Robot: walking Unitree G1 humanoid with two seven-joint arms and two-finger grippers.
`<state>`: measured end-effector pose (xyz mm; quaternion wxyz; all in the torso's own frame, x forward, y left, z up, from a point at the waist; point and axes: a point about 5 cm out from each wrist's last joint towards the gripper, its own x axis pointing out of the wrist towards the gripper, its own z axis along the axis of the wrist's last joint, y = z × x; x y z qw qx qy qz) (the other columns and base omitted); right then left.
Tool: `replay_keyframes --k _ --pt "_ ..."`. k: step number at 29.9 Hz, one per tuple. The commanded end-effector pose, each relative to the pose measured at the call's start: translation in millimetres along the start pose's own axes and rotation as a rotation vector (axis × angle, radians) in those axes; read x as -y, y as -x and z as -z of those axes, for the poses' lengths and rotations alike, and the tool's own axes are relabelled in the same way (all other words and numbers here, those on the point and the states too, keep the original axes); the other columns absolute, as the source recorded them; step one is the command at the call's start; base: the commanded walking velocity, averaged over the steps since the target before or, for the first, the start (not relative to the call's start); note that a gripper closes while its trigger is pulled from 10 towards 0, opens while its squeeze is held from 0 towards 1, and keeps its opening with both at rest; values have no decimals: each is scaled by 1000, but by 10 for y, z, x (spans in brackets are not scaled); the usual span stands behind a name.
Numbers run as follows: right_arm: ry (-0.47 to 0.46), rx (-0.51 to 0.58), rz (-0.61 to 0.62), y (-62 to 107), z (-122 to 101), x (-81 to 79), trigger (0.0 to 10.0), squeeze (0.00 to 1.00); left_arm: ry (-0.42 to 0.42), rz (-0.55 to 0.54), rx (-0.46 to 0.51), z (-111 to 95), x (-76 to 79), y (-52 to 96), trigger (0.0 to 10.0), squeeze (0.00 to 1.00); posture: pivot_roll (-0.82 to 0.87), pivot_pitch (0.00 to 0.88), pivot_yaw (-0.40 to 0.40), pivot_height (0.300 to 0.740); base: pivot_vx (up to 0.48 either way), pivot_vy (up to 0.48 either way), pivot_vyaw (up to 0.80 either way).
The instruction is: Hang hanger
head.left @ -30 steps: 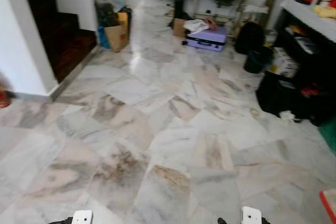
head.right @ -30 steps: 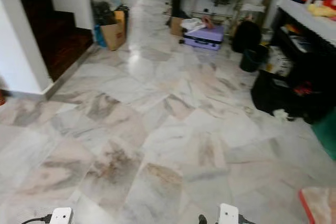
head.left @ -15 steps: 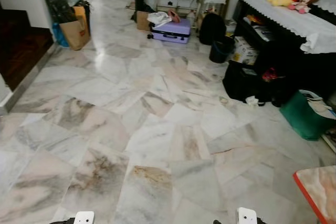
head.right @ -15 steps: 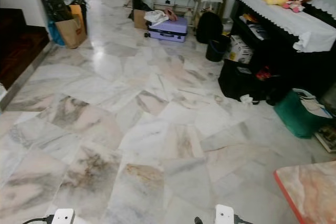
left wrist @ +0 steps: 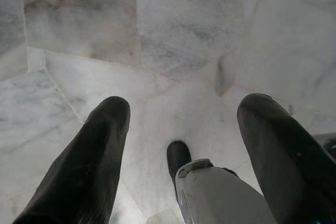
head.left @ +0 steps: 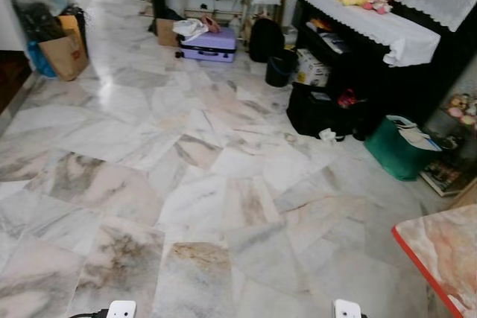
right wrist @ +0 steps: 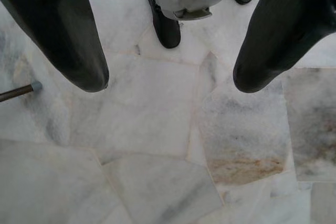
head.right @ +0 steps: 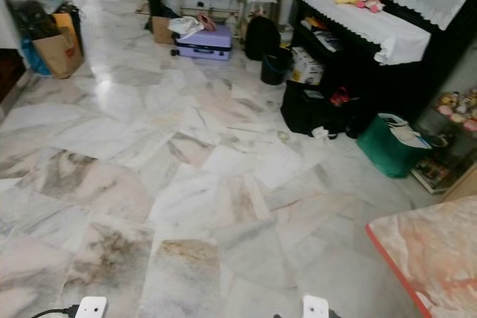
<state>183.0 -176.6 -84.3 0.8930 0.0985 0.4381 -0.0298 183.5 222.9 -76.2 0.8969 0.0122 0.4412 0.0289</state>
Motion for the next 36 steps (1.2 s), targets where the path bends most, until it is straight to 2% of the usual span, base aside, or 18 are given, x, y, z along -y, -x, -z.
replay_keyframes --k 1,17,36 --pt "3 -19 14 12 41 41 10000 0 -30 9 -24 50 16 5 10000 0 167 0 -83 740 0 0 -731" --pt "3 -38 16 23 88 57 10000 0 -38 9 -49 124 9 21 10000 0 160 0 -79 740 0 0 -730" --pt "3 -39 14 20 87 41 10000 0 -53 13 -42 104 -15 22 10000 0 157 0 -71 740 0 0 -727"
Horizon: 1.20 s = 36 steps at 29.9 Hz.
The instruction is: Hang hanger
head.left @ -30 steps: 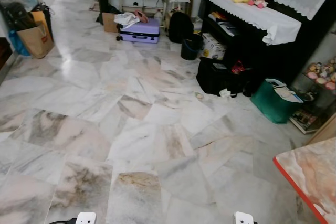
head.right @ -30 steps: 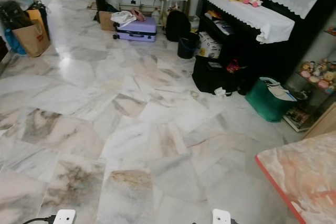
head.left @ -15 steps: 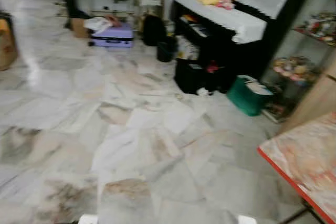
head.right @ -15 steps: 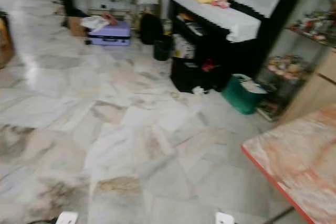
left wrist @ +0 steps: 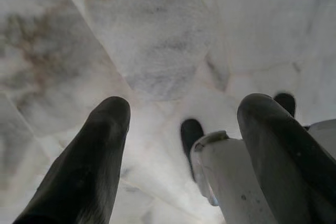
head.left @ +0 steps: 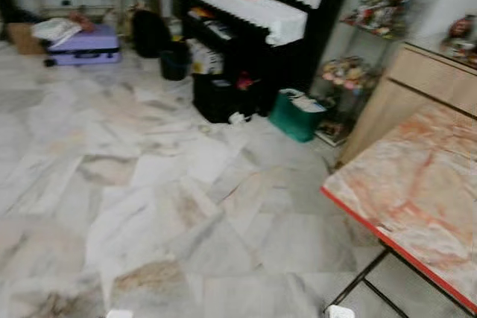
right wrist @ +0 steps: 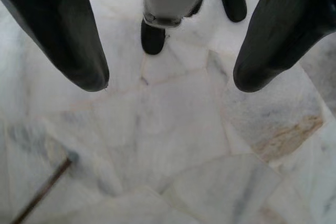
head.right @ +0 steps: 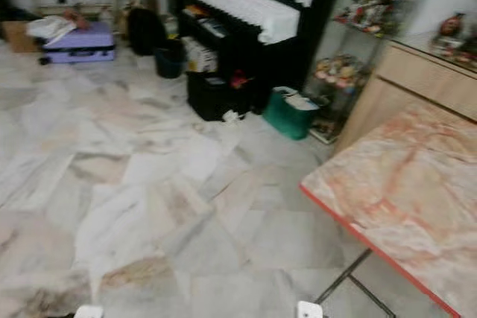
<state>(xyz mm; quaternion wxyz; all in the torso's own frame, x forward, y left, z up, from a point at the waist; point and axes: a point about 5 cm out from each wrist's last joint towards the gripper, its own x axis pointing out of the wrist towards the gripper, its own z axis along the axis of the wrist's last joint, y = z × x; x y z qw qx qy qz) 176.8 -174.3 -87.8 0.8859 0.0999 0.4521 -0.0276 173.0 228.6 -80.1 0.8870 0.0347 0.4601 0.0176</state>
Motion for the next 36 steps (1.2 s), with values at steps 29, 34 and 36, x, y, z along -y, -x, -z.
replay_keyframes --k 29,34,36 --pt "-2 -1 14 13 36 31 10000 0 -31 100 13 -86 68 -17 10000 0 142 0 -37 740 0 0 -727" --pt "-9 4 16 9 19 27 10000 0 -40 137 57 -203 121 -34 10000 0 142 0 -37 740 0 0 -725" --pt "-15 7 19 9 12 34 10000 0 -49 135 71 -234 132 -38 10000 0 146 0 -44 740 0 0 -725"
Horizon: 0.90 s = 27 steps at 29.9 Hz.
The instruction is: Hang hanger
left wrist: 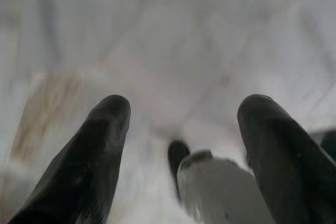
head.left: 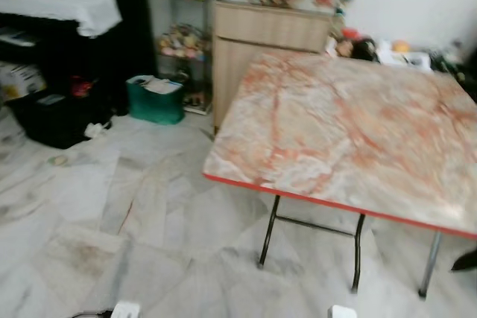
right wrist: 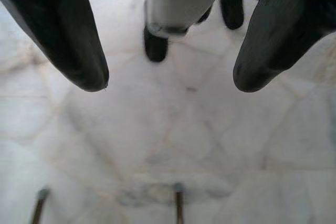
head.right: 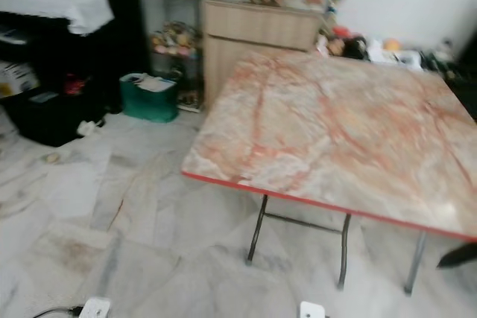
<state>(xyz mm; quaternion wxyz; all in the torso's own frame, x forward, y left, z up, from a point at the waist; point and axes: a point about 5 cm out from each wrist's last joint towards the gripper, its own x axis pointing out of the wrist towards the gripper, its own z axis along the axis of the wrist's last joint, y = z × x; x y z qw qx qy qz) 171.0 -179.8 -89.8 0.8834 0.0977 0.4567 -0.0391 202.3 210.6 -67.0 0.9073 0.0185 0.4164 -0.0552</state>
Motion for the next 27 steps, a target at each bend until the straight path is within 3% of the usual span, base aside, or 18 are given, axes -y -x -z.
replay_keyframes --k 1,5,11,13,15,18,21,27 --pt "-10 15 -3 -9 -36 -26 10000 0 -24 -12 -22 63 -29 20 10000 0 146 0 -44 740 0 0 -725" --pt "-1 9 -2 -6 -31 -7 10000 0 -138 41 18 -60 -20 7 10000 0 162 0 -56 740 0 0 -727" --pt "0 6 4 -2 -24 14 10000 0 -157 36 13 -82 -84 19 10000 0 170 0 -58 740 0 0 -727" --pt "-4 9 8 0 -19 18 10000 0 -125 -3 12 -79 -133 26 10000 0 165 0 -58 740 0 0 -431" --pt "-12 16 6 2 -8 7 10000 0 -41 -58 22 -77 -158 25 10000 0 161 0 -59 740 0 0 0" --pt "-14 19 4 7 20 -10 10000 0 26 -94 21 -38 -121 17 10000 0 167 0 -62 740 0 0 0" --pt "-16 17 8 13 46 -7 10000 0 22 -107 19 -7 -101 19 10000 0 163 0 -61 740 0 0 0" --pt "-27 30 21 7 -15 33 10000 0 19 -107 -8 78 -47 22 10000 0 162 0 -57 740 0 -466 0"
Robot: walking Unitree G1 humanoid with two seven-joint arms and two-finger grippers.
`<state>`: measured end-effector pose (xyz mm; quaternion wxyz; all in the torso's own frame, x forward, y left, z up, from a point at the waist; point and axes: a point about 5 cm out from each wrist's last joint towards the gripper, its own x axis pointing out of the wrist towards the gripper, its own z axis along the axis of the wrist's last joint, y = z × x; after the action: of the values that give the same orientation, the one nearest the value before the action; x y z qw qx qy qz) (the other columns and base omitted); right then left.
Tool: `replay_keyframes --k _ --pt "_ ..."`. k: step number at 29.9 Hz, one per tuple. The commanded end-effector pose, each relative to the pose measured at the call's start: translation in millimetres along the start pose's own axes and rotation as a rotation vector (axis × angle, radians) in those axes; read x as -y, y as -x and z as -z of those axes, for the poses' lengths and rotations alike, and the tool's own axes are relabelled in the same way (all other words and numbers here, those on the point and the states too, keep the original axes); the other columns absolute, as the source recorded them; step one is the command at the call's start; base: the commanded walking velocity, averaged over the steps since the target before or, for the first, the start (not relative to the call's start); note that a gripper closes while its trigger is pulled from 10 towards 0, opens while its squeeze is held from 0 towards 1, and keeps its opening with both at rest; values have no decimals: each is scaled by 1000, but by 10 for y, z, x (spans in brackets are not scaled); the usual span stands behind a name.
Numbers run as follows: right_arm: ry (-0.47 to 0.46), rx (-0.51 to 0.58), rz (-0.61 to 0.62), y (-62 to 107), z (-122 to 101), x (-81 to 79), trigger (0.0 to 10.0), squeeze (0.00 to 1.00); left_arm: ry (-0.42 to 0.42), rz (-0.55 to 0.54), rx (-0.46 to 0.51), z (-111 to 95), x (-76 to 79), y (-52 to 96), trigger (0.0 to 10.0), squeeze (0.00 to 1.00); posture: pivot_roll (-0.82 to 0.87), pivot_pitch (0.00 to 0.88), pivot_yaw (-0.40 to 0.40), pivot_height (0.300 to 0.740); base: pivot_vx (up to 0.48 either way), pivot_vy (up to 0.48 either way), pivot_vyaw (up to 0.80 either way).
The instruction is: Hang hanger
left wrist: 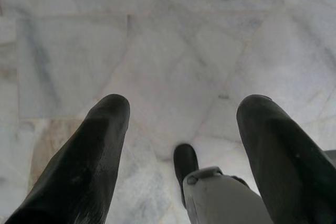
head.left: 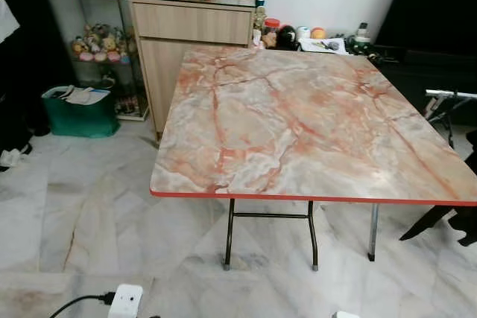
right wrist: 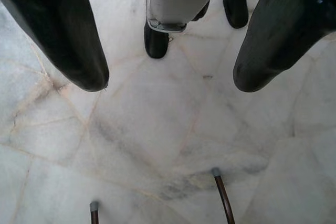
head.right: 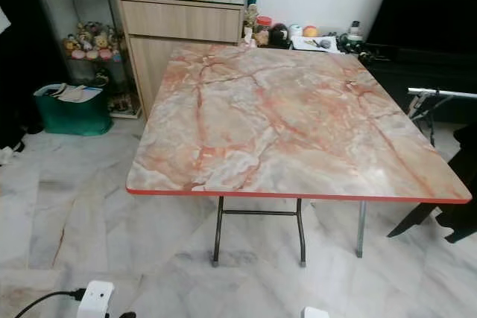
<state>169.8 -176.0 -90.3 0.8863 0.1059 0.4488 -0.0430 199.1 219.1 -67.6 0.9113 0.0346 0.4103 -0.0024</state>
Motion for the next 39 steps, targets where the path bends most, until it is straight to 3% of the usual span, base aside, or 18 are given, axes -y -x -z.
replay_keyframes --k 1,25,39 --pt "-8 14 23 4 -40 69 10000 0 13 -5 -22 53 32 3 10000 0 165 0 -58 740 0 -480 0" --pt "-3 36 14 -17 -141 54 10000 0 120 -55 -80 213 75 27 10000 0 147 0 -55 740 0 -480 0" --pt "6 33 15 -15 -135 58 10000 0 130 -58 -94 279 70 48 10000 0 137 0 -50 740 0 -480 0"
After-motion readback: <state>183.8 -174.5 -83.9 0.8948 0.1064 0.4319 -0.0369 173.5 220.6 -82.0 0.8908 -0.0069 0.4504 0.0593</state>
